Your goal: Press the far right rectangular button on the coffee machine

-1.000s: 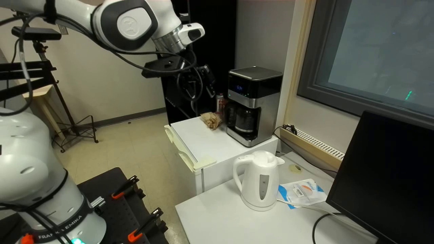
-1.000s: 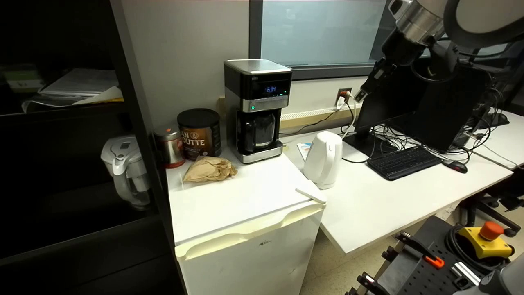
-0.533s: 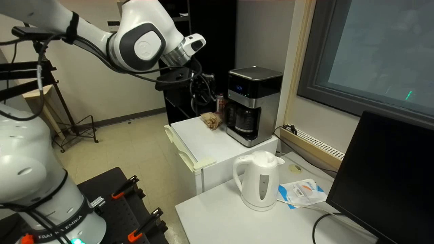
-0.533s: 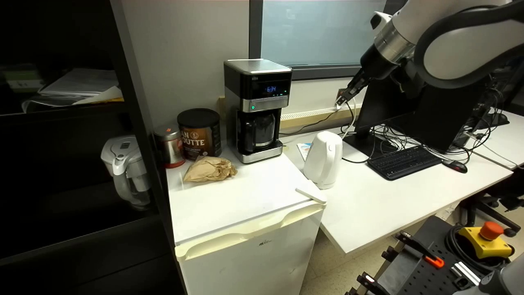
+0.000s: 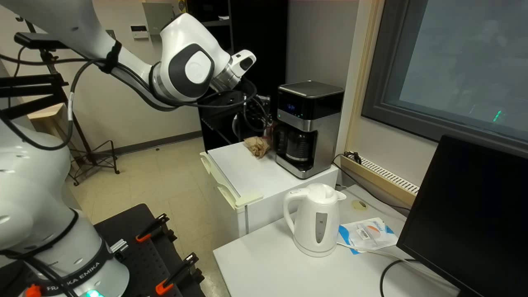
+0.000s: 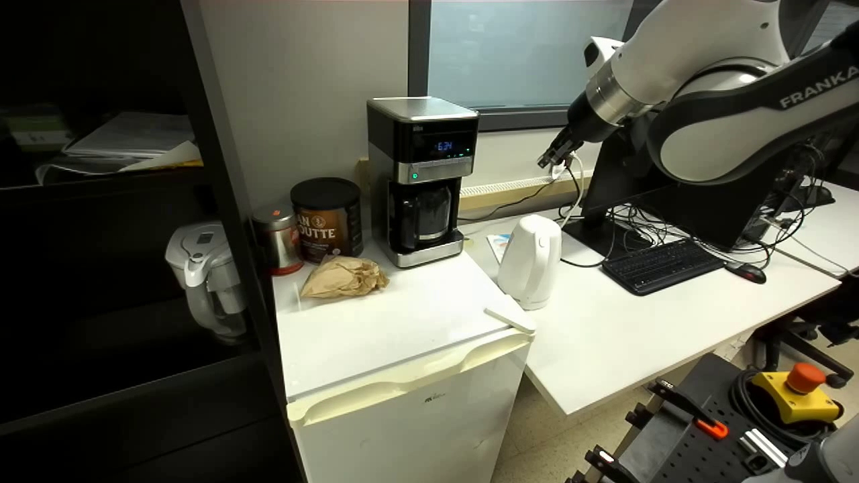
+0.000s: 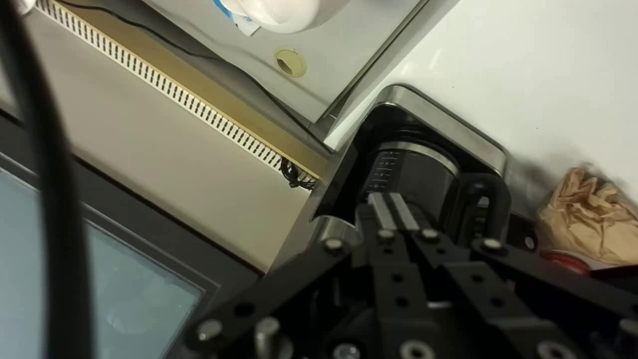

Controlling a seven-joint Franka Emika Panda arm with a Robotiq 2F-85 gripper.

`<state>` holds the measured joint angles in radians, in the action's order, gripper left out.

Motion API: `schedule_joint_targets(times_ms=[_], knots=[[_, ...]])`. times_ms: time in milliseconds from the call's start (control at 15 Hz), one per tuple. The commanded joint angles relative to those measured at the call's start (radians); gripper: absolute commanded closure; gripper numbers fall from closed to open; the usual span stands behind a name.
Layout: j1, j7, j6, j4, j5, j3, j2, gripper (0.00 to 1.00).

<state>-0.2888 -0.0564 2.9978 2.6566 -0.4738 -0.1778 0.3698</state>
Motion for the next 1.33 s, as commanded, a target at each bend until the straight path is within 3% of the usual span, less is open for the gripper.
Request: schedule_joint_targets(times_ms=[0,333,733,1267], knots=[[-0.152,0.122,0.047,-0.071,-0.115,-0.132,-0.068,1.0],[-0.299,0.265,0.035,-0.155,-0.237,-0.289,-0.13,1.0],[-0.425,0.431,0.024,-0.249,-0.393,-0.437,-0.203,1.0],[-0.516,0.645,-0.032,-0.373,-0.651,-0.544,-0.336,1.0]])
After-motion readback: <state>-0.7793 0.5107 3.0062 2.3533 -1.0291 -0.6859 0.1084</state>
